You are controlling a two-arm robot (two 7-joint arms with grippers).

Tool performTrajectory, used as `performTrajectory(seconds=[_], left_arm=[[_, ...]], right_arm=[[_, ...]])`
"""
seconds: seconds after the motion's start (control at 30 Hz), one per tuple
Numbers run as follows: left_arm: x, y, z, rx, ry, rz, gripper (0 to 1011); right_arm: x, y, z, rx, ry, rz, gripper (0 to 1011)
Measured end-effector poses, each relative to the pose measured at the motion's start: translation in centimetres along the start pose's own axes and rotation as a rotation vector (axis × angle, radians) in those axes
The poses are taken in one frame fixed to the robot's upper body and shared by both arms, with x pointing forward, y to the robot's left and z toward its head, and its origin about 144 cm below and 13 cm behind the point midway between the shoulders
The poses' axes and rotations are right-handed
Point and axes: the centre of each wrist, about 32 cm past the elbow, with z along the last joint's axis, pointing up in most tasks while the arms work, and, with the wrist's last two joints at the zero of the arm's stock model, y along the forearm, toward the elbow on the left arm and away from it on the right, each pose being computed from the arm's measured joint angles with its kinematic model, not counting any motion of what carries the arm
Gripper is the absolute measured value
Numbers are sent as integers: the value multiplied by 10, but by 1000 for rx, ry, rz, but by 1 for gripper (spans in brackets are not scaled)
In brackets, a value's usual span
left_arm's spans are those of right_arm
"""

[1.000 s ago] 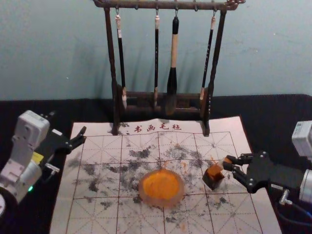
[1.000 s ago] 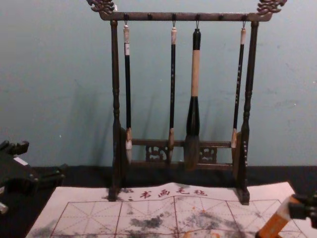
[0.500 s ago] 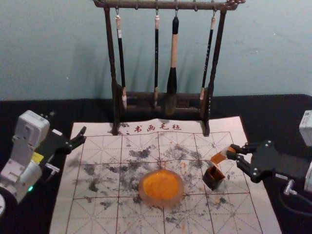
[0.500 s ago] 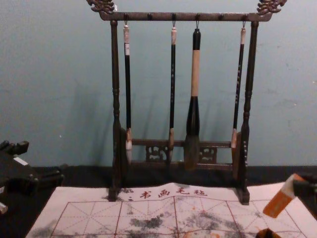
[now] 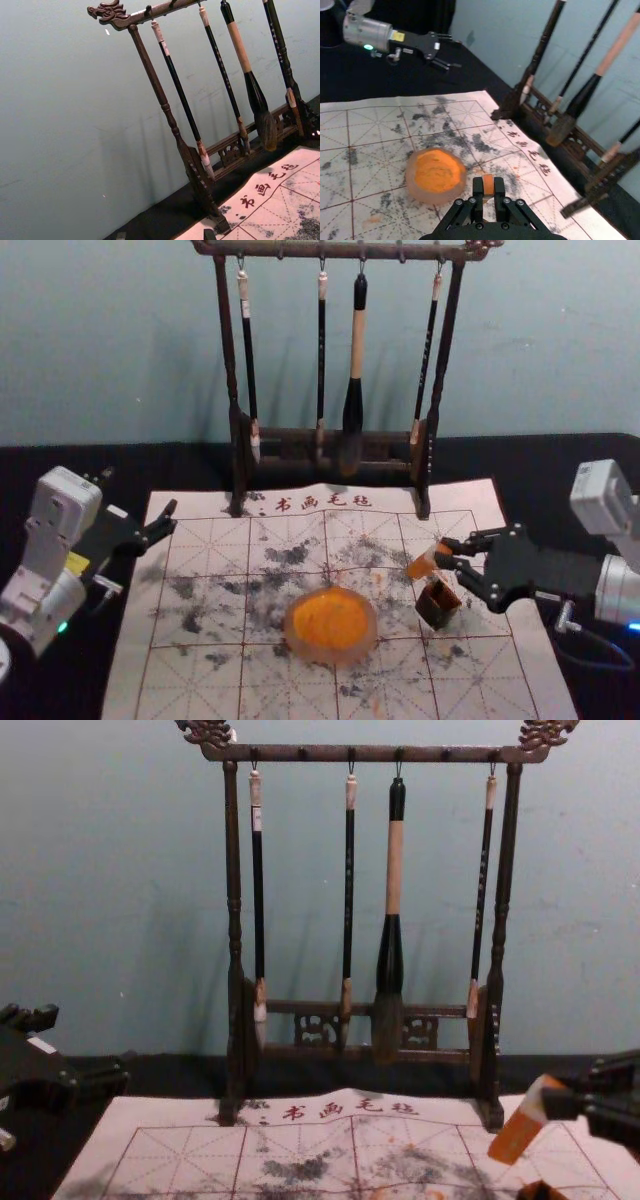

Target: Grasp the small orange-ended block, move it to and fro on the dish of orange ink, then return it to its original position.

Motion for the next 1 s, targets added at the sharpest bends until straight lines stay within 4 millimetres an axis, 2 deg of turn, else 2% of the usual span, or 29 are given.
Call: performTrajectory(seconds=[1.0], left_arm=[[0,0,0,0,0,0,1001]], right_arm=[[9,48,24,-129,-90,227,104]])
